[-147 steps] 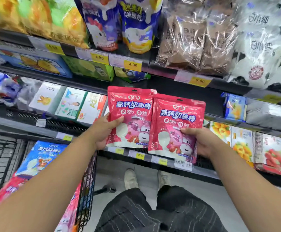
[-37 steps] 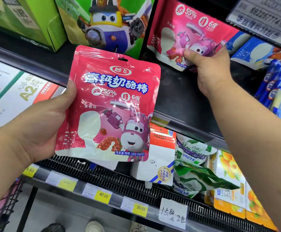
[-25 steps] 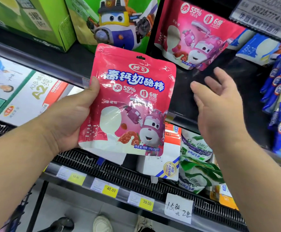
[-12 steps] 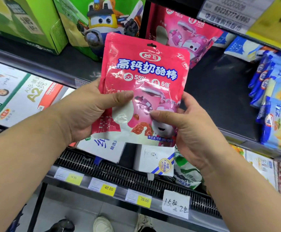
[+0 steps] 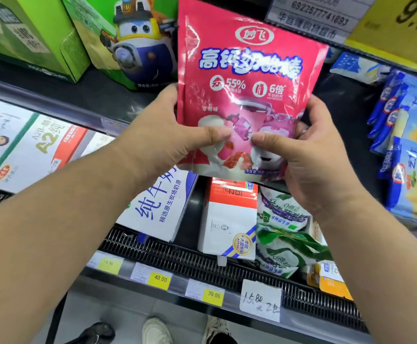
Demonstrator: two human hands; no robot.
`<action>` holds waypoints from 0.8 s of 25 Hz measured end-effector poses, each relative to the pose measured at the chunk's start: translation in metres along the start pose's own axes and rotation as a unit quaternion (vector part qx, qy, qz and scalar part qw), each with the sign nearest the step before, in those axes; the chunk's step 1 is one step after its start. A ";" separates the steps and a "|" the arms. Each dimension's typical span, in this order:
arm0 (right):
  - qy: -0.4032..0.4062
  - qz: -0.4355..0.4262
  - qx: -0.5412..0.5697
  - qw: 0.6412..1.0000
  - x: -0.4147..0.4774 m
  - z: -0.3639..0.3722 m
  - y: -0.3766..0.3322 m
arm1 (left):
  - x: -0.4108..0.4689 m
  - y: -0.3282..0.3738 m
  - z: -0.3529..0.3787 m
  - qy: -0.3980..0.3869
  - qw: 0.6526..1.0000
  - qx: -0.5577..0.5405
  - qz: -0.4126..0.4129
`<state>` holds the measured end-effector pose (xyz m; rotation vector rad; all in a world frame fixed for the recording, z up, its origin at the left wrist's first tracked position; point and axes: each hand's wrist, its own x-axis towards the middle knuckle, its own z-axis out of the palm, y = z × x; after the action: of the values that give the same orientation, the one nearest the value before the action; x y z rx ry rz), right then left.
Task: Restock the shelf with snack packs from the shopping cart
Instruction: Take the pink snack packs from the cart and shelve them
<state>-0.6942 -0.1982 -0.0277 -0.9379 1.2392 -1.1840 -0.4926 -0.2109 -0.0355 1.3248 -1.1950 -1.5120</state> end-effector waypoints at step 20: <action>0.111 -0.155 -0.232 0.954 0.017 -0.002 0.010 | 0.009 -0.012 0.019 0.202 0.939 0.248 0.123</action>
<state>-0.6957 -0.2131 -0.0410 -1.4168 1.6379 -1.2915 -0.5127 -0.2138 -0.0492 1.6384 -1.4506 -0.7299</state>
